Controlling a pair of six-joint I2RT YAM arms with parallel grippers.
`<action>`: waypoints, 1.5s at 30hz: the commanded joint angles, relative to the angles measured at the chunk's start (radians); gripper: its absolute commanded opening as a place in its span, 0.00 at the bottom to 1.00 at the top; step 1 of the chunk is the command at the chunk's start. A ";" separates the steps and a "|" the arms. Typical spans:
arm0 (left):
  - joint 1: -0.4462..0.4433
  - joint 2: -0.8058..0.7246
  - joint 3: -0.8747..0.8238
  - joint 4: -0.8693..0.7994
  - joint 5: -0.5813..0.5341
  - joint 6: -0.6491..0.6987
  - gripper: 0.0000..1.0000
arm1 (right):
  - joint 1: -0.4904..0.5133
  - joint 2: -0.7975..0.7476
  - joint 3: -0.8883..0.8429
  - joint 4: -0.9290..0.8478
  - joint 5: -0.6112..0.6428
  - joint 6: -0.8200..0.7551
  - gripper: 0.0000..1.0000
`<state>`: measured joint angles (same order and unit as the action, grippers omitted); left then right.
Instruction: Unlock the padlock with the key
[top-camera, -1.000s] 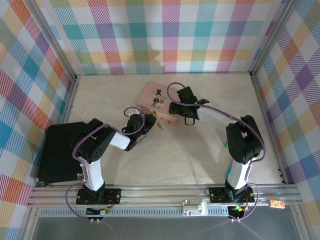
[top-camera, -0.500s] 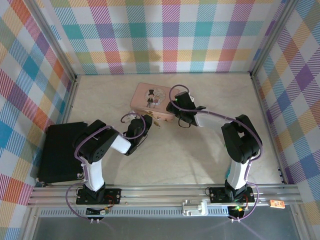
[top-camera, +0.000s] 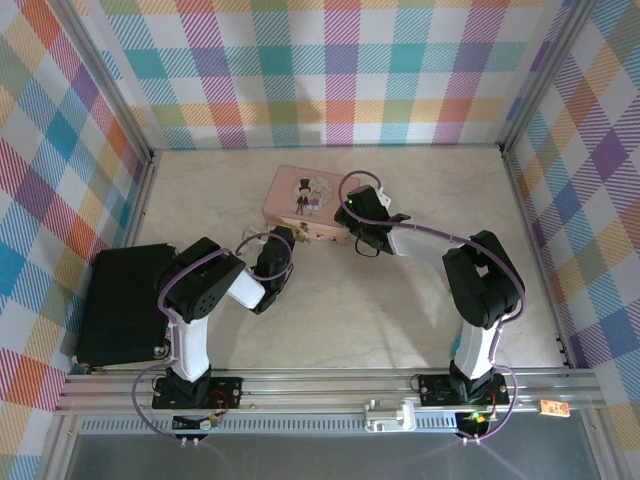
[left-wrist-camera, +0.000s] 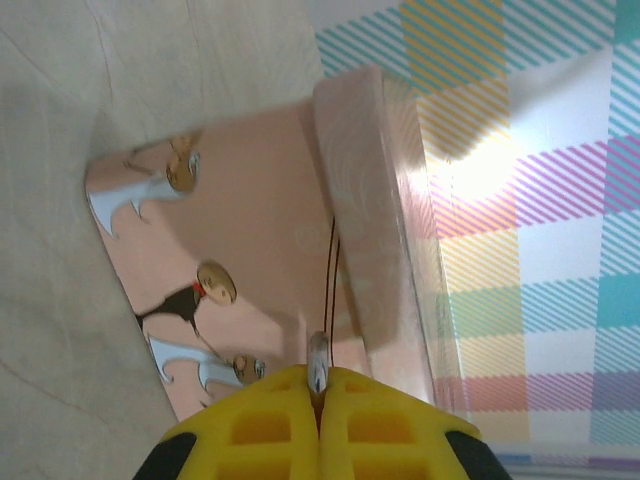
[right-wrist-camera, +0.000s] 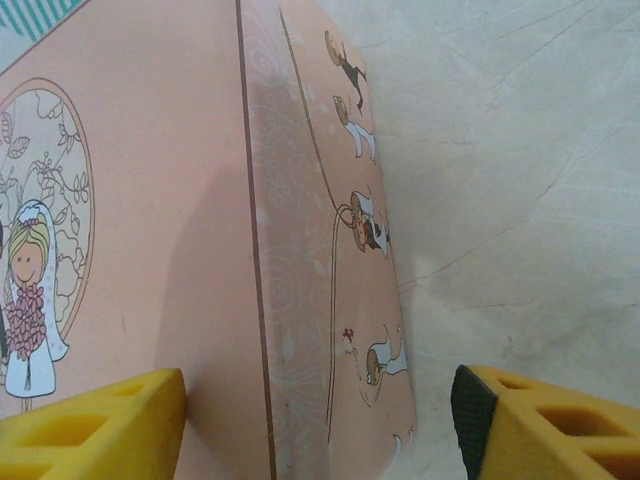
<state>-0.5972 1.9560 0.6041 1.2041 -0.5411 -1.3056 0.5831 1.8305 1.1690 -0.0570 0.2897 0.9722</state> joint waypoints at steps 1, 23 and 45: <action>0.025 -0.016 0.016 0.020 -0.047 -0.004 0.00 | -0.003 0.000 0.017 -0.114 0.051 -0.009 0.70; -0.070 -0.487 0.138 -1.133 0.521 0.423 0.00 | -0.068 -0.285 0.024 -0.328 -0.080 -0.630 0.99; -0.154 -0.411 0.294 -1.394 0.383 0.562 0.78 | -0.381 -0.486 -0.360 -0.104 0.055 -0.800 0.99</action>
<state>-0.7521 1.6154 0.8574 -0.0643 -0.0715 -0.7845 0.2653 1.3525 0.8337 -0.2798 0.3187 0.2302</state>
